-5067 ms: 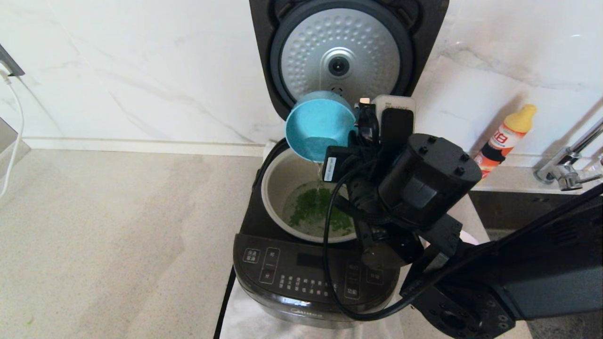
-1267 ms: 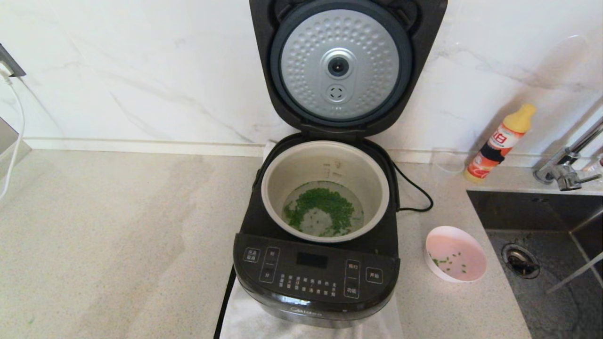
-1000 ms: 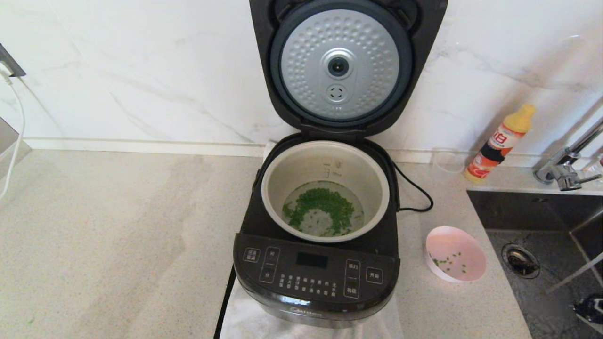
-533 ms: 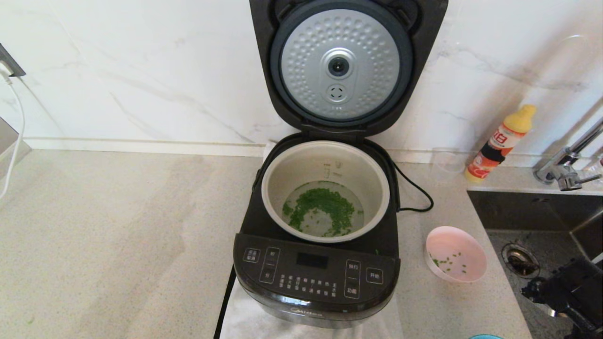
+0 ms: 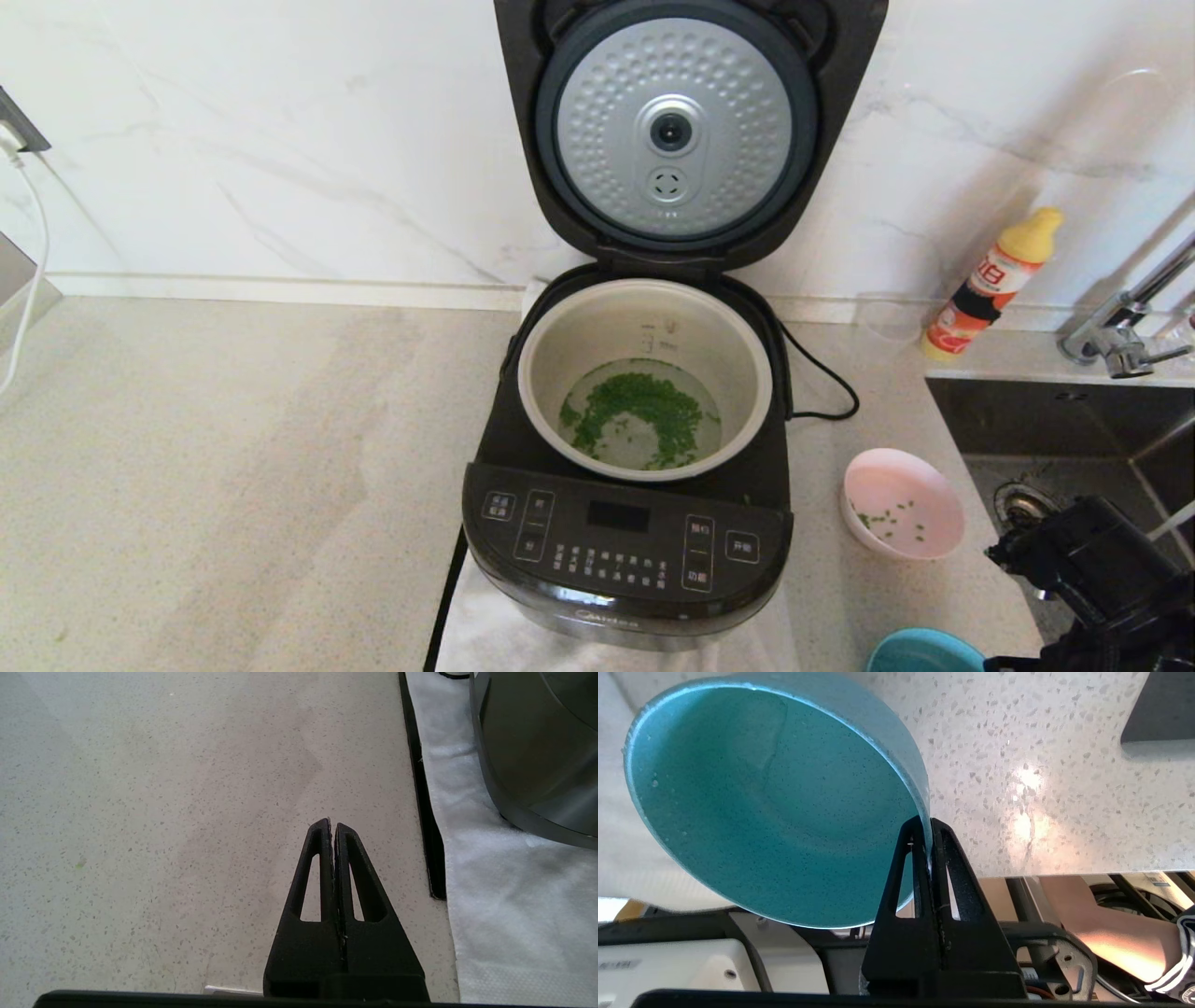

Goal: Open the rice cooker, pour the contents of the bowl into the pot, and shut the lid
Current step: Place the bowl on the table

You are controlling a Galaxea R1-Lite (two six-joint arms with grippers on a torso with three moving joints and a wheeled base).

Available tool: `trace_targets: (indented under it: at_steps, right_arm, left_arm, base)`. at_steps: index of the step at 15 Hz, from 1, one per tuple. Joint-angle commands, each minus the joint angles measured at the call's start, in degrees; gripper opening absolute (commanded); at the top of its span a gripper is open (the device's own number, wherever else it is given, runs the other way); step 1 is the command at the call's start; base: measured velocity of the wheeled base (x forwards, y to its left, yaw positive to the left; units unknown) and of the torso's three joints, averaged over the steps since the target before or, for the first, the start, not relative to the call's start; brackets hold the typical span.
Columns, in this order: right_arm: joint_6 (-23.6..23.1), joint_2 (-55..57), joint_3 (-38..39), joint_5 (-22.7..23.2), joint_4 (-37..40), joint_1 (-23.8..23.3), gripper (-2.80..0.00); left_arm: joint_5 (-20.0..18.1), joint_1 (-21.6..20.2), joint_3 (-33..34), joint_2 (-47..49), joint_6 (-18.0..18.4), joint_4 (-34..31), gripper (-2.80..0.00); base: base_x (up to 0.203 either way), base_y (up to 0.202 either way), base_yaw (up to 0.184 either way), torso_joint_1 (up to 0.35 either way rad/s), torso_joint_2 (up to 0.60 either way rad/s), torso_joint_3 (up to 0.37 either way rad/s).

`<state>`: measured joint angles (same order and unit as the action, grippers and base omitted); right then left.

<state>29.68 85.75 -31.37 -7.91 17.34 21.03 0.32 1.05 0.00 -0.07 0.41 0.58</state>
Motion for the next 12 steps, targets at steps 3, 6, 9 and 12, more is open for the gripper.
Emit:
trace_targets:
  at_steps: [3, 6, 9, 12]
  right_arm:
    - [0.02, 2.13, 0.17, -0.41, -1.49, -1.08, -2.8]
    - [-0.02, 1.88, -0.01, -1.57, -1.6, -1.57, 0.0]
    - [-1.49, 2.72, -0.23, -1.62, -2.54, -3.59, 0.0]
    - [-1.29, 1.68, -0.94, -1.48, -3.69, -5.03, 0.0]
  left_arm:
    - [0.04, 0.01, 0.53, -0.01, 0.02, 0.03, -2.8]
    - [0.04, 0.01, 0.53, -0.01, 0.02, 0.03, -2.8]
    - [0.04, 0.01, 0.53, -0.01, 0.02, 0.03, -2.8]
    - [0.04, 0.01, 0.53, -0.01, 0.02, 0.03, -2.8]
  base:
    - [0.0, 0.0, 0.0, 0.0, 0.0, 0.0]
    - [0.0, 0.0, 0.0, 0.0, 0.0, 0.0]
    - [0.0, 0.0, 0.0, 0.0, 0.0, 0.0]
    - [0.0, 0.0, 0.0, 0.0, 0.0, 0.0]
